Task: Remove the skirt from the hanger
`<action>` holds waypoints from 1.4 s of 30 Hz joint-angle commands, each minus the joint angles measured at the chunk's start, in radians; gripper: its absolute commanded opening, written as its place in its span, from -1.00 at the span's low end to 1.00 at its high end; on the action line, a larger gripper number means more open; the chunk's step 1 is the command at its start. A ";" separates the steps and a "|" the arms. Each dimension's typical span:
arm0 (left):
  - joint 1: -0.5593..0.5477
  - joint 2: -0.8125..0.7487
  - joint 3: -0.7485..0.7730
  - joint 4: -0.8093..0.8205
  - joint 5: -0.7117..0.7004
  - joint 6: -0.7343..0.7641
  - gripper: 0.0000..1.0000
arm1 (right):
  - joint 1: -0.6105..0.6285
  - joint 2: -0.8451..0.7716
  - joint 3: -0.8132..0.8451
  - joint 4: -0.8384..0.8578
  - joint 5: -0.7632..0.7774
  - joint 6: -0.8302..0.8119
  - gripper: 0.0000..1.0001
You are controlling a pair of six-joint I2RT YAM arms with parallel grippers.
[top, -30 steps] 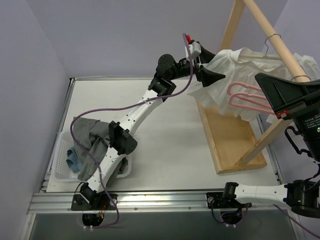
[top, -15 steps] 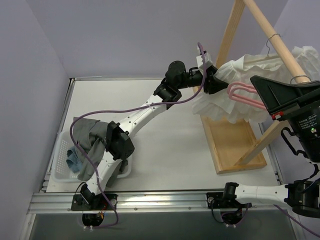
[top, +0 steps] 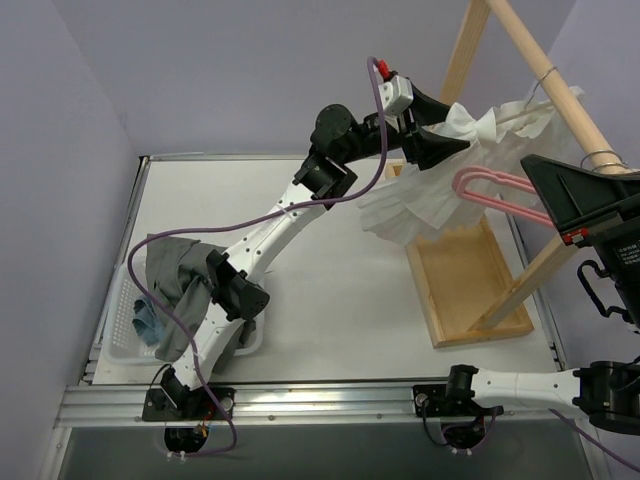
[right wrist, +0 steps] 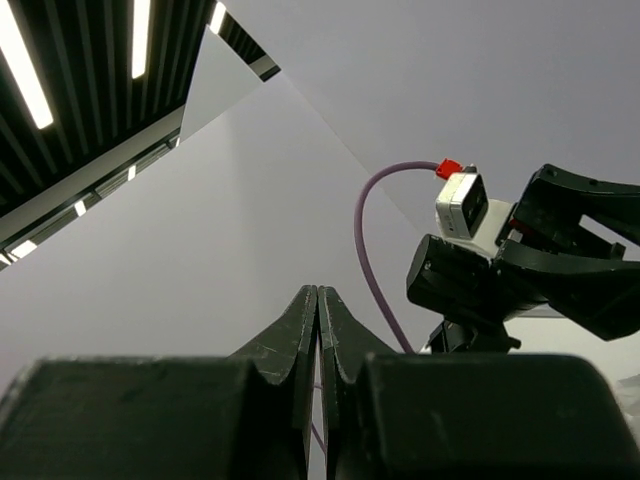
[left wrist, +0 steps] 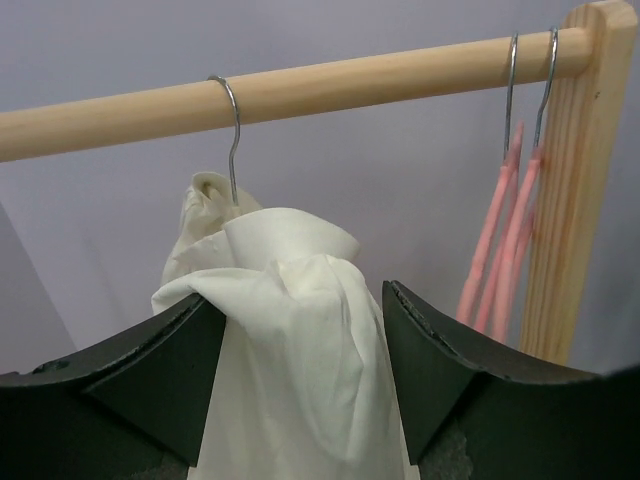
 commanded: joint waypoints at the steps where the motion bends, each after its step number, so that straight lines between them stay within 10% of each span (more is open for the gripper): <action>1: -0.029 0.033 -0.006 0.022 -0.070 -0.021 0.45 | 0.010 0.016 0.006 0.061 0.009 -0.016 -1.00; 10: -0.053 0.080 0.045 -0.065 -0.141 0.039 0.44 | 0.012 0.007 0.007 0.058 0.005 -0.005 -1.00; 17: -0.055 0.078 0.054 -0.074 -0.207 0.027 -0.40 | 0.014 -0.004 -0.008 0.067 -0.001 -0.005 -1.00; 19: -0.055 0.079 0.057 -0.073 -0.238 -0.002 -0.94 | 0.014 -0.006 -0.006 0.069 -0.001 -0.004 -1.00; 42: -0.004 -0.025 0.066 0.108 -0.233 -0.224 -0.95 | 0.014 0.008 0.021 0.077 0.012 -0.024 -1.00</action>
